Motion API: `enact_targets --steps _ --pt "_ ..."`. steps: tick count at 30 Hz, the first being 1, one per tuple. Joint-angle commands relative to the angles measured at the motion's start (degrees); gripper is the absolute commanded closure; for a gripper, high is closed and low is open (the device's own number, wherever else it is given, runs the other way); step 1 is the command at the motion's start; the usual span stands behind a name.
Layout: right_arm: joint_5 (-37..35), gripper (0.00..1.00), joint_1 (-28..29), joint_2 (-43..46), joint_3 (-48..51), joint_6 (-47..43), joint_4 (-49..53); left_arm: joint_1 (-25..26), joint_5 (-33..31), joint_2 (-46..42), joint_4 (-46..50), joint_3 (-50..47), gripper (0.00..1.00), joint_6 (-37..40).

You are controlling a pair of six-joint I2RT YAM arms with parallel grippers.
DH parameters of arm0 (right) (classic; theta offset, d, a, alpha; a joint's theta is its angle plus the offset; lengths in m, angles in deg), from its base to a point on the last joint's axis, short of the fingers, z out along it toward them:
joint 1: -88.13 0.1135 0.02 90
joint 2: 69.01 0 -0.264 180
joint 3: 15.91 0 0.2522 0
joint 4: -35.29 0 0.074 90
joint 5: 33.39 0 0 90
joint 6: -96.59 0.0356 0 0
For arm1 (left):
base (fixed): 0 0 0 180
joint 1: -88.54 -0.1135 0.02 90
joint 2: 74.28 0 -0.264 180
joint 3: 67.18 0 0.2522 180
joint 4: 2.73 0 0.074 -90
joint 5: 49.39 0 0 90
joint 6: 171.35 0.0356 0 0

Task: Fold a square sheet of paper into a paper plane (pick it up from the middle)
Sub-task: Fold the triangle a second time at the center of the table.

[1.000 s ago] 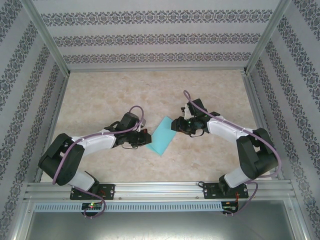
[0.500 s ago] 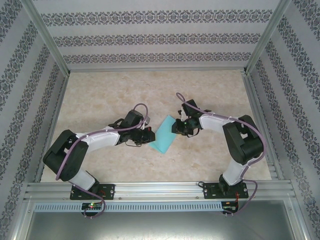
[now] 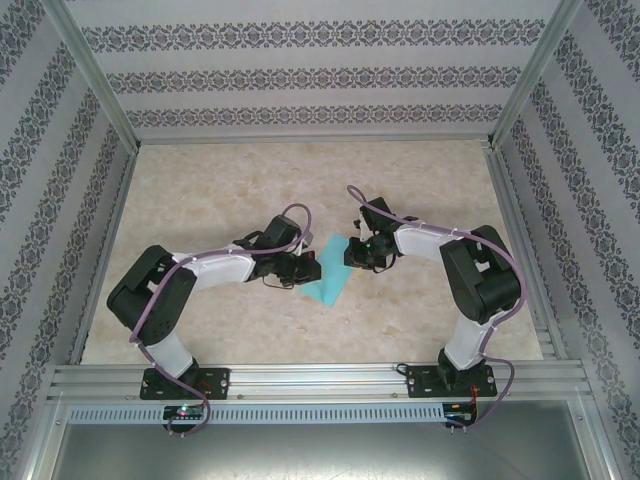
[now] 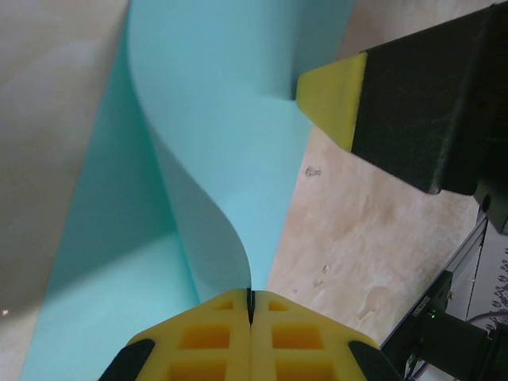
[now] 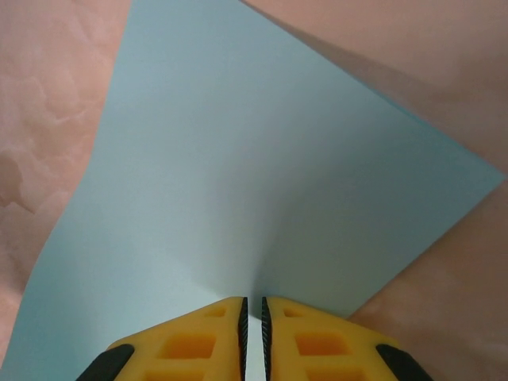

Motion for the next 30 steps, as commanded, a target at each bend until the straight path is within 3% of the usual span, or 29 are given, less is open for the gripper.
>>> enact_targets --steps 1,30 --pt "-0.53 0.85 0.69 -0.93 -0.91 -1.41 1.00 0.93 1.30 1.89 1.58 2.48 0.95 1.59" --pt "1.20 0.87 0.74 -0.16 1.01 -1.23 -0.56 1.39 2.01 10.75 -1.08 7.46 0.95 0.46"
